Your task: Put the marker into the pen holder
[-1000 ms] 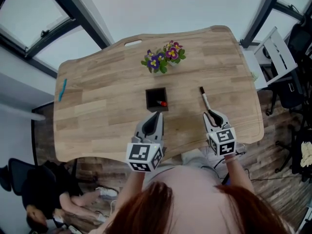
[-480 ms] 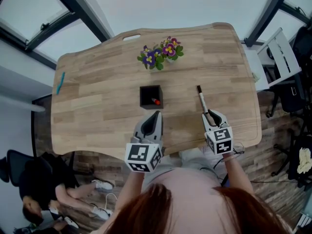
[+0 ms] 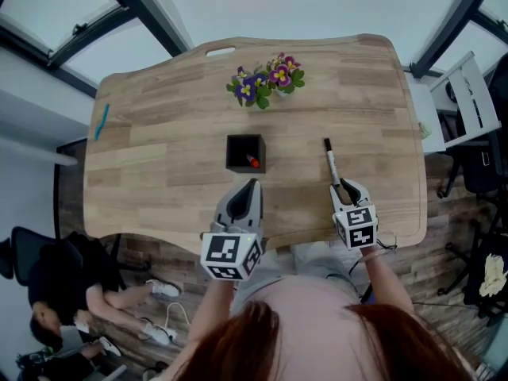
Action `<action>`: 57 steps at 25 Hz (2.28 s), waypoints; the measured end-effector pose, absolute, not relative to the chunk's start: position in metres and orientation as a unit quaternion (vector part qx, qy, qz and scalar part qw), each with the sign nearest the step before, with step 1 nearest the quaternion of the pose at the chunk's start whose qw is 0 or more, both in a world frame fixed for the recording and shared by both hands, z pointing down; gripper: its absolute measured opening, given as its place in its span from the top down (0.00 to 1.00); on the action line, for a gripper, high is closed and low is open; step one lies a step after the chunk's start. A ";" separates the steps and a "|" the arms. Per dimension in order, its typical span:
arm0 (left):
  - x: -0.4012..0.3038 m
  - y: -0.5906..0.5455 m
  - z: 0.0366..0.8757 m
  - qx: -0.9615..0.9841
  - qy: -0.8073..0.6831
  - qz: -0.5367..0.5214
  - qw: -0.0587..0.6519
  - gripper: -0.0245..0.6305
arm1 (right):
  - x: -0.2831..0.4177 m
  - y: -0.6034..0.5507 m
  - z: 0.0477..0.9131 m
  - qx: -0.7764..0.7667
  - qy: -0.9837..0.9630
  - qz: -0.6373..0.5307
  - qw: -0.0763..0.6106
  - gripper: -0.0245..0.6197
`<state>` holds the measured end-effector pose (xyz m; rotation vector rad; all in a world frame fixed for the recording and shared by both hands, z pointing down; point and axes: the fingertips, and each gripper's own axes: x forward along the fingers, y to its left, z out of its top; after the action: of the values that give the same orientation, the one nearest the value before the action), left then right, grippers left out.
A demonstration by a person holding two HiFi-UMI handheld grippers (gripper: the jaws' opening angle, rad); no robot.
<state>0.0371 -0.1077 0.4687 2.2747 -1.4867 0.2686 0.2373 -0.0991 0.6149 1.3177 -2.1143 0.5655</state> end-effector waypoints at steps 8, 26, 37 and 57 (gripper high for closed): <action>0.038 -0.107 0.474 0.804 -0.549 0.099 0.206 0.96 | 0.240 -0.102 0.635 0.479 -0.792 0.222 0.307 0.83; 0.045 -0.111 0.478 0.798 -0.555 0.099 0.215 0.96 | 0.244 -0.104 0.657 0.478 -0.773 0.238 0.341 0.83; 0.029 -0.107 0.478 0.789 -0.567 0.096 0.218 0.96 | 0.243 -0.106 0.649 0.502 -0.776 0.207 0.321 0.86; 0.002 -0.105 0.459 0.798 -0.560 0.083 0.206 0.96 | 0.219 -0.112 0.593 0.529 -0.793 0.144 0.265 0.87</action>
<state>0.0023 -0.1046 0.4593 2.2232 -1.5613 0.2319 0.2186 -0.1117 0.5931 1.4297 -2.1440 0.3892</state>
